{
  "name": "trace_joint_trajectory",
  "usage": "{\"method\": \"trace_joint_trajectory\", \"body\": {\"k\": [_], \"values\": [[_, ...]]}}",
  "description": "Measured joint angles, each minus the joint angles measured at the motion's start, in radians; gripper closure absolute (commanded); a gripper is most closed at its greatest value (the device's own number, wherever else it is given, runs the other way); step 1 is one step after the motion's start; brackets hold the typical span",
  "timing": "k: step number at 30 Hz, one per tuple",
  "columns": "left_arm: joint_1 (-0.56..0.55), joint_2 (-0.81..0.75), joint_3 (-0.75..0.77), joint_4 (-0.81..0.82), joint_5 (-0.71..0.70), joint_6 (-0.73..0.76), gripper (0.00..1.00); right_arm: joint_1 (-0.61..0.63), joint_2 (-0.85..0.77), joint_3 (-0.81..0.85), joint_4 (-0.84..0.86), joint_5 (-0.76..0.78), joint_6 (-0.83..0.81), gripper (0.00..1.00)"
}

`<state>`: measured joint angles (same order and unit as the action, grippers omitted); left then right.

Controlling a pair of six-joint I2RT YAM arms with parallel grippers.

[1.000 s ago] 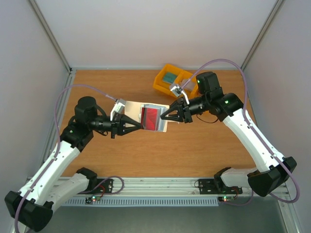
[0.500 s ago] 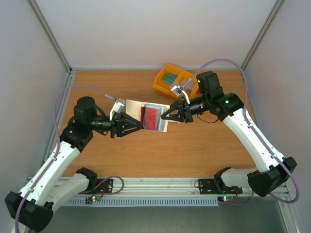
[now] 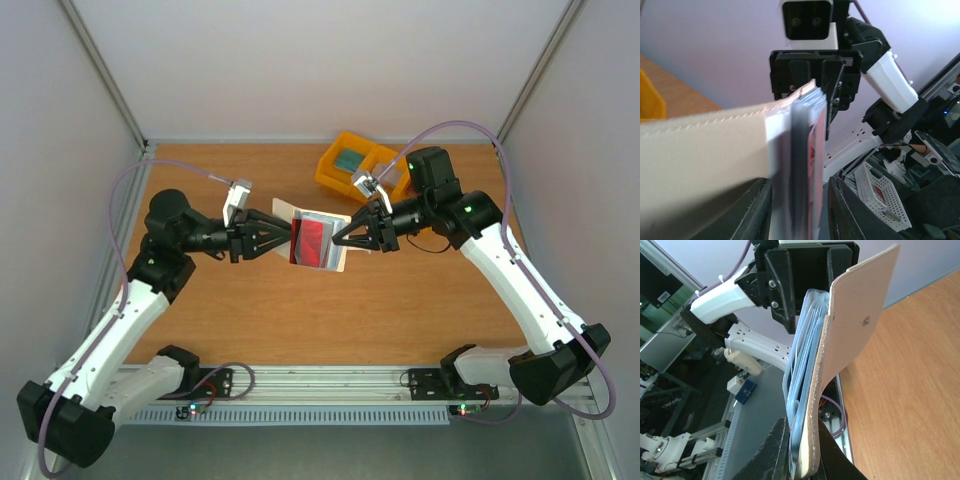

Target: Take the credit cards out of the card holder

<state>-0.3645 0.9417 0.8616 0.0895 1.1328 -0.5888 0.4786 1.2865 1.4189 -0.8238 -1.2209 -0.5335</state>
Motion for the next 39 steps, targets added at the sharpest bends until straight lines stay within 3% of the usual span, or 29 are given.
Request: {"method": "trace_joint_trajectory", "body": {"k": [13,15,18,27,39], "values": [[-0.060,0.030,0.047,0.026,-0.027,-0.005,0.78,0.000,-0.010,0.000,-0.002,-0.006,0.000,0.99],[-0.071,0.030,0.048,0.024,-0.031,-0.001,0.83,0.000,-0.012,0.000,-0.003,-0.007,0.000,0.99],[-0.079,0.034,0.051,0.019,-0.042,0.003,0.99,0.000,-0.015,0.000,-0.007,-0.007,0.000,0.99],[-0.061,0.018,0.056,-0.039,-0.060,0.013,1.00,-0.002,-0.033,-0.038,0.031,-0.002,0.003,0.99],[0.093,-0.057,0.059,-0.266,-0.127,0.138,1.00,-0.077,-0.039,-0.156,0.145,0.019,0.101,0.99]]}}
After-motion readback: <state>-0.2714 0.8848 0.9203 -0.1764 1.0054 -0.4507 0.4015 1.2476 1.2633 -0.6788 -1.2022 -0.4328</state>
